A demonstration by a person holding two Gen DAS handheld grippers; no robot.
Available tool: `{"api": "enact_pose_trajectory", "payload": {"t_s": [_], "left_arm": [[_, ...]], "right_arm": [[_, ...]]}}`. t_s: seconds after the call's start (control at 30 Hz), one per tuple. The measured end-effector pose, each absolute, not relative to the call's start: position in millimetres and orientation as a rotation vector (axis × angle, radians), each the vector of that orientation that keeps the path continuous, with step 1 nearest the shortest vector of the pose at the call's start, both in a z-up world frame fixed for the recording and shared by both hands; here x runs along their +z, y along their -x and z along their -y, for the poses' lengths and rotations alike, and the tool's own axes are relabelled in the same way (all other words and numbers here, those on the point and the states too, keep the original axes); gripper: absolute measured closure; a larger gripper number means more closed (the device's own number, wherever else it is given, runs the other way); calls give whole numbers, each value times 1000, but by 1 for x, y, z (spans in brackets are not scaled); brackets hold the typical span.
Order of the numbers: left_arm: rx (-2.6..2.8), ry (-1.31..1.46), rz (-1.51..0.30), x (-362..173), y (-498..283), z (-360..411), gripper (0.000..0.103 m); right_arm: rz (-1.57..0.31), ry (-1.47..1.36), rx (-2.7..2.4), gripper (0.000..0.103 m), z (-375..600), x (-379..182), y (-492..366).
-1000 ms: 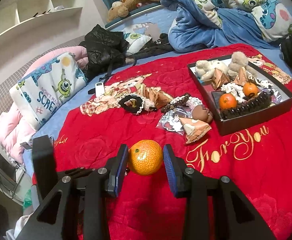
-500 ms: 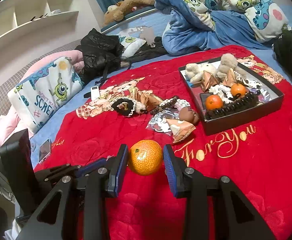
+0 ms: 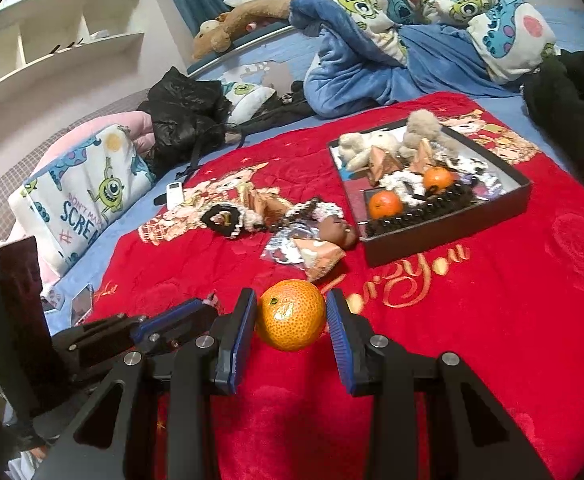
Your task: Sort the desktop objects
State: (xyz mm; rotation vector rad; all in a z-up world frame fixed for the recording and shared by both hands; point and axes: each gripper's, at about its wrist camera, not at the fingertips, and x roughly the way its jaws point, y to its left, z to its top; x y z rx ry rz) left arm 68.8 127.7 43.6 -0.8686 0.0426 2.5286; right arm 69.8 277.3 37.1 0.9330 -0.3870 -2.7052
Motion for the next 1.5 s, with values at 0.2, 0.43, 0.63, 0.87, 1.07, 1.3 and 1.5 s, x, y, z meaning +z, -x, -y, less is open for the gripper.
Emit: {"api": "enact_pose_trajectory", "payload": {"t_s": [0.2, 0.43, 0.63, 0.87, 1.07, 1.3, 1.5], "left_arm": [[2486, 852, -53, 47, -73, -153, 95], [2427, 836, -86, 48, -81, -182, 95], [2411, 826, -117, 48, -91, -193, 95], [2405, 818, -138, 54, -90, -196, 95], [2400, 826, -119, 63, -81, -199, 95], [2405, 817, -106, 74, -65, -206, 95], [2410, 803, -82, 89, -41, -213, 95]], "right_arm": [[423, -931, -2749, 68, -306, 36, -82], [462, -922, -2789, 68, -335, 36, -95], [477, -913, -2799, 68, -344, 38, -100], [472, -905, -2793, 68, -340, 41, -99], [483, -890, -2786, 68, -338, 44, -93], [523, -866, -2799, 68, -347, 51, -84], [544, -839, -2788, 68, -354, 61, -67]]}}
